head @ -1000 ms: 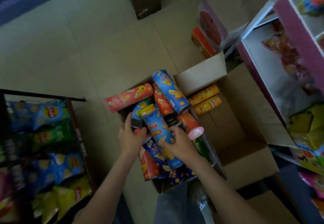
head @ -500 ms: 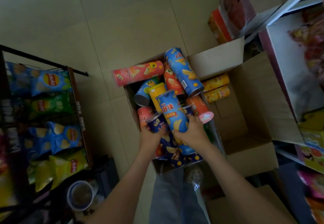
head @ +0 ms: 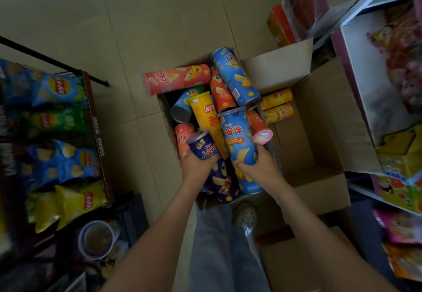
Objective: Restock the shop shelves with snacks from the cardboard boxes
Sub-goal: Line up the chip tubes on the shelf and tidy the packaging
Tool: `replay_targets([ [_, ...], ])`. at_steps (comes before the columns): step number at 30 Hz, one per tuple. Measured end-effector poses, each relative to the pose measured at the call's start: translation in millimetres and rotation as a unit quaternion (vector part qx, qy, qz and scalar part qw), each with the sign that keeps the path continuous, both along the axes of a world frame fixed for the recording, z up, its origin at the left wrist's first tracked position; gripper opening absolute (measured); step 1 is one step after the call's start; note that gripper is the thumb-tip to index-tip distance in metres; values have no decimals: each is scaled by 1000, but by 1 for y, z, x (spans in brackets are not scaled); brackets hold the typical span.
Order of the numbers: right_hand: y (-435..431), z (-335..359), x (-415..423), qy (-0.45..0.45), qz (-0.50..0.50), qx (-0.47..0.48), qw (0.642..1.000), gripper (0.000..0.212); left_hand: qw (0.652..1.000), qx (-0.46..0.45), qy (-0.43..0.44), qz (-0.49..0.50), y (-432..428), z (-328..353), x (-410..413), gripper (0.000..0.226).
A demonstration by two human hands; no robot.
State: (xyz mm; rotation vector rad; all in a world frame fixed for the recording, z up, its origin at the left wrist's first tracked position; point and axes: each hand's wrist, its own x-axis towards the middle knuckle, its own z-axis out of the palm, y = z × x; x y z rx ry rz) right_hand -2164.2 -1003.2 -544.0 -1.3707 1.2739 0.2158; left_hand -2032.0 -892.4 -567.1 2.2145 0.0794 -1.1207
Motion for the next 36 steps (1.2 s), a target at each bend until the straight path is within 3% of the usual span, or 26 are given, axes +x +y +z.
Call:
replay_targets([
  [1,0,4,-2,-4,-2,6,1000,53,1000,-22,5,14,4,7,0,45],
  [5,-4,38,-12,-20,-26,16,999,49,995,-58,47,61,16,42,3,60],
  [9,-11,96,-29,-30,-52,14,998,52,984,-129,106,64,10,109,4,49],
  [12,-16,155,-47,-49,-86,10,995,53,976,-175,126,22,-3,170,1,44],
  [15,-18,220,-71,-87,-134,0,987,51,961,-224,156,-36,-23,236,-6,57],
  [19,-13,301,-114,-147,-214,-13,966,48,931,-284,189,-129,-58,315,-31,44],
  [23,8,365,-163,-189,-301,-52,933,40,879,-332,231,-253,-88,377,-76,41],
  [27,47,414,-219,-209,-400,-93,887,63,820,-359,243,-373,-96,430,-138,35],
  [29,75,433,-249,-218,-446,-111,861,55,795,-352,263,-419,-92,444,-173,41],
  [32,128,454,-294,-216,-507,-146,821,49,741,-341,278,-507,-75,471,-234,25],
  [34,164,467,-327,-220,-544,-171,792,56,708,-332,298,-547,-55,488,-278,10],
  [36,202,479,-362,-220,-578,-191,762,65,677,-323,310,-584,-33,503,-323,11],
])
